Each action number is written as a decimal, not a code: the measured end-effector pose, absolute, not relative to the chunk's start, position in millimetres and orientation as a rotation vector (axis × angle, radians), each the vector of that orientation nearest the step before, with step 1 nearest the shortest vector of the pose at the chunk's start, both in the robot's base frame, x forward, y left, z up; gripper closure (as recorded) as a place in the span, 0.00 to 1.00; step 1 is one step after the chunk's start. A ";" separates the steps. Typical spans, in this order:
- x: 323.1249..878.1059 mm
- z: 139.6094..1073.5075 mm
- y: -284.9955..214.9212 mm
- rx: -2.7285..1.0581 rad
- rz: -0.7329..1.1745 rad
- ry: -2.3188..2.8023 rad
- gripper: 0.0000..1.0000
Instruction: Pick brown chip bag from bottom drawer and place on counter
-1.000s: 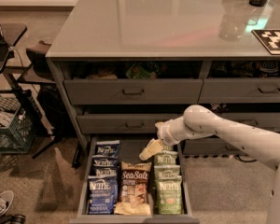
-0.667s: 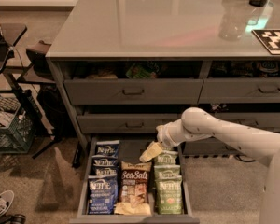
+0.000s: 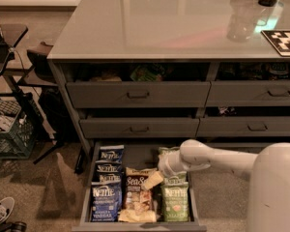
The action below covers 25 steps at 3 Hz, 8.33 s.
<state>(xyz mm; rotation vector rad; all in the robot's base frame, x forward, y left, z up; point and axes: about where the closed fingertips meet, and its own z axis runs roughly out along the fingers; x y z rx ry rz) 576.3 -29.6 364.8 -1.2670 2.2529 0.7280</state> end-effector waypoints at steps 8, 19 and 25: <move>564.2 127.6 36.3 -1.427 0.643 2.413 0.00; 612.4 427.2 59.1 -1.345 0.222 2.124 1.00; 516.9 488.6 15.8 -1.595 0.598 1.727 1.00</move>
Offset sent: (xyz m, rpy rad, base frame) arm -0.0057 0.0352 -0.1474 -0.0578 0.1091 0.1860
